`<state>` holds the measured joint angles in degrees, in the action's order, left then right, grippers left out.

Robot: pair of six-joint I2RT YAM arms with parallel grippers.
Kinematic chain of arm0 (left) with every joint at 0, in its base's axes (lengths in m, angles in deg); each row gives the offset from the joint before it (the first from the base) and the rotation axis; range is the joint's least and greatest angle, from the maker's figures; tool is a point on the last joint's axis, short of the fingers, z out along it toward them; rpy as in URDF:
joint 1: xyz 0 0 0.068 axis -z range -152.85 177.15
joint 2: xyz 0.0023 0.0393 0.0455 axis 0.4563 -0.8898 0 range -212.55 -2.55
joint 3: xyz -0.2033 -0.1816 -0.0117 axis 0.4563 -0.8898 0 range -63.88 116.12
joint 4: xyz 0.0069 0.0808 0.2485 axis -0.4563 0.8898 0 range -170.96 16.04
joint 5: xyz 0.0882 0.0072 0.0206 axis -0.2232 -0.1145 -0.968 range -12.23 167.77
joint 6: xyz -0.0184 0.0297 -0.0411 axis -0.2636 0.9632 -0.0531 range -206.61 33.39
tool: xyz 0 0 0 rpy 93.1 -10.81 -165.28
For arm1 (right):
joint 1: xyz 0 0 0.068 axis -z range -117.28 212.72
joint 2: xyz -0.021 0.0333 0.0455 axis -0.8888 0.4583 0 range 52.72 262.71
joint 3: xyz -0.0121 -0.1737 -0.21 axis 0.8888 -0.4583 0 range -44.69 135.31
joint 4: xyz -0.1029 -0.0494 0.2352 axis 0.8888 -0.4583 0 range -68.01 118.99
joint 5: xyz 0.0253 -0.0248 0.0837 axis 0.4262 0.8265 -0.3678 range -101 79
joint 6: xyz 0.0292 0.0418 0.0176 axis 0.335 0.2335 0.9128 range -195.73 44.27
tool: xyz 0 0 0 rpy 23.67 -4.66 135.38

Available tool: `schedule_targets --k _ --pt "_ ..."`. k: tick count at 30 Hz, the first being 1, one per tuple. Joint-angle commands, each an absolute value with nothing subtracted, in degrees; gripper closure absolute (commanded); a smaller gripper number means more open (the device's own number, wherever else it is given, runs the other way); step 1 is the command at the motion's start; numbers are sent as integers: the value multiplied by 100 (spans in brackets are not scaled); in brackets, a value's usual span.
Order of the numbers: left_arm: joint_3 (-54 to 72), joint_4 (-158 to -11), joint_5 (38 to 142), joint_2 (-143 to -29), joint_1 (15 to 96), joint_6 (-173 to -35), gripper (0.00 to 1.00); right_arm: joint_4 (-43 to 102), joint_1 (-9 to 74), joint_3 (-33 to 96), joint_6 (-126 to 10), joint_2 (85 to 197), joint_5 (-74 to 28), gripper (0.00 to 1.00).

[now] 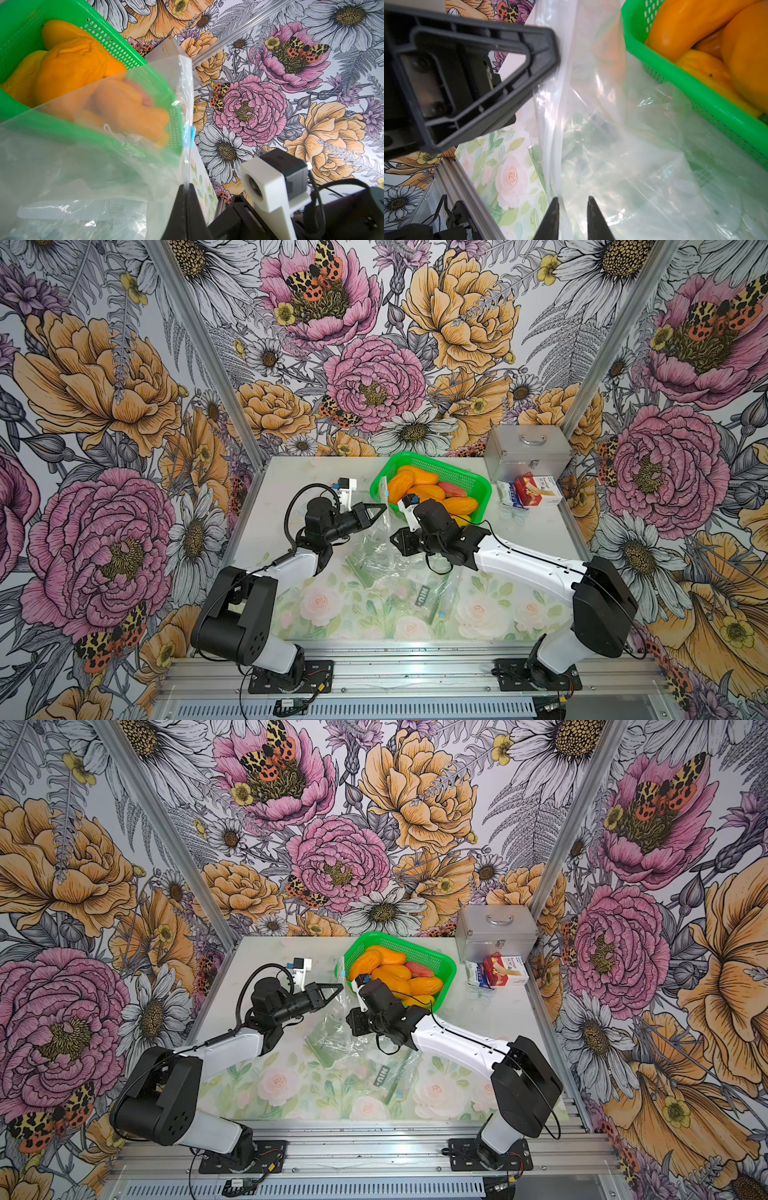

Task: Place the mango in a zip-top bag and seal the zipper
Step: Pick up the zipper food storage bag.

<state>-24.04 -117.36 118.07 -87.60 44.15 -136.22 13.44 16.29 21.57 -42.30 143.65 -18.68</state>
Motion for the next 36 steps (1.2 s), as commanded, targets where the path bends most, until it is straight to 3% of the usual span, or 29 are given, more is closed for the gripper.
schedule_targets --k 1,25,31,32,34,36 --pt "-2459 -11945 11801 -8850 4358 -13644 100 1448 1634 2394 -4242 14467 -1935 75" --pt "-2538 -12112 11722 -8833 4446 -13801 100 1791 1629 2775 -4216 14851 -2117 78" --pt "-2613 -12150 11616 -8666 4464 -13888 100 1783 1628 2728 -4168 14790 -1972 100" --pt "-2645 -12153 11573 -8592 4459 -13897 99 1783 1627 2698 -4142 14750 -1917 100" --pt "-2727 -12148 11471 -8404 4454 -13895 90 1778 1637 2623 -4094 14621 -1829 100" --pt "-2837 -12091 11312 -8152 4447 -13893 69 1774 1642 2507 -4052 14448 -1731 100"
